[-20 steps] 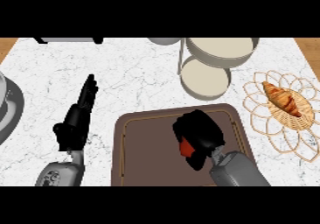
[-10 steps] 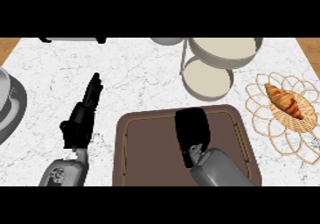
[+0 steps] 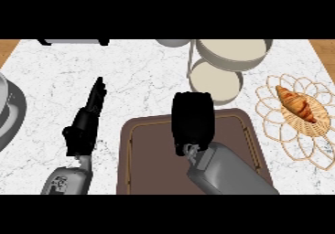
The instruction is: Pick the bell pepper from the tray and place it in the tiered basket
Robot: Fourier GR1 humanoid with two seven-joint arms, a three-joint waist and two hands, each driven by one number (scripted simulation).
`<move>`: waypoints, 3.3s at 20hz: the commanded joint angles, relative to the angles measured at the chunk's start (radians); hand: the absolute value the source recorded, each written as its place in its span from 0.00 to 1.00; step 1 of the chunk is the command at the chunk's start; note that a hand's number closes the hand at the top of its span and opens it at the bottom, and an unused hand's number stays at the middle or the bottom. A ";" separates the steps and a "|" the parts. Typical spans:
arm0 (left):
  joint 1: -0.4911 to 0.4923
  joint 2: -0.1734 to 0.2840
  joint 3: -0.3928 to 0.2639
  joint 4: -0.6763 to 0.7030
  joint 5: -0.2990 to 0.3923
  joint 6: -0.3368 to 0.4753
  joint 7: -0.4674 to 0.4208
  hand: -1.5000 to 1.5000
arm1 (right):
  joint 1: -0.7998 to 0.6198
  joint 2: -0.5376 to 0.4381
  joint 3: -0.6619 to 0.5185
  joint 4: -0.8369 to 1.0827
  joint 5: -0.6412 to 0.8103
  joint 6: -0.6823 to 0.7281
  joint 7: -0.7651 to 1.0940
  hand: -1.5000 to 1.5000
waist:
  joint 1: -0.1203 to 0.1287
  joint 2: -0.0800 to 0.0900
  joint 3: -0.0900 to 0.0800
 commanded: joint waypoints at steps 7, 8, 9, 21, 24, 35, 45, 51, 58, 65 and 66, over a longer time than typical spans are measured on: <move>0.043 0.022 0.017 -0.014 0.014 -0.019 -0.036 0.50 | -0.322 0.012 -0.220 -0.188 -0.078 0.261 0.242 1.00 | -0.006 -0.006 -0.001; 0.025 0.011 0.013 -0.016 0.006 -0.005 -0.003 0.50 | -0.321 0.012 -0.217 -0.236 -0.093 0.305 0.257 1.00 | -0.014 -0.008 0.000; 0.021 0.015 0.003 -0.047 -0.007 -0.001 0.028 0.50 | -0.332 0.012 -0.208 -0.216 -0.084 0.312 0.290 1.00 | -0.010 -0.012 -0.001; 0.009 -0.001 -0.003 -0.025 -0.004 -0.006 0.001 0.50 | -0.541 0.012 -0.445 -0.013 -0.154 0.127 0.222 1.00 | 0.006 0.003 0.000; 0.008 0.021 0.020 0.003 0.016 -0.030 -0.028 0.50 | -0.596 0.012 -0.489 0.074 -0.120 0.073 0.194 1.00 | 0.010 0.006 -0.001; 0.012 0.013 0.013 -0.055 0.005 -0.022 0.037 0.50 | -0.600 -0.146 -0.580 0.328 0.011 0.005 -0.109 1.00 | 0.003 0.006 0.001; 0.033 0.000 -0.005 -0.056 -0.012 -0.015 0.014 0.50 | -0.543 -0.083 -0.765 0.461 -0.052 -0.233 -0.096 0.00 | 0.012 0.009 0.001; -0.048 -0.023 -0.002 -0.010 -0.037 0.018 0.042 0.50 | -0.534 -0.089 -0.833 0.427 -0.139 -0.328 -0.174 0.00 | -0.005 0.006 0.001; 0.016 -0.003 0.024 -0.042 -0.013 0.006 0.024 0.50 | -0.470 -0.177 -0.927 0.231 -0.144 -0.430 -0.090 0.00 | -0.021 -0.001 0.001; 0.043 -0.003 0.022 -0.023 -0.012 -0.001 0.003 0.50 | -0.269 -0.217 -1.073 -0.105 -0.291 -0.370 -0.030 0.00 | -0.043 -0.006 0.002; 0.068 0.006 0.041 -0.031 -0.002 0.002 -0.028 0.50 | -0.202 -0.235 -1.129 -0.138 -0.360 -0.358 -0.088 0.00 | -0.050 -0.007 0.003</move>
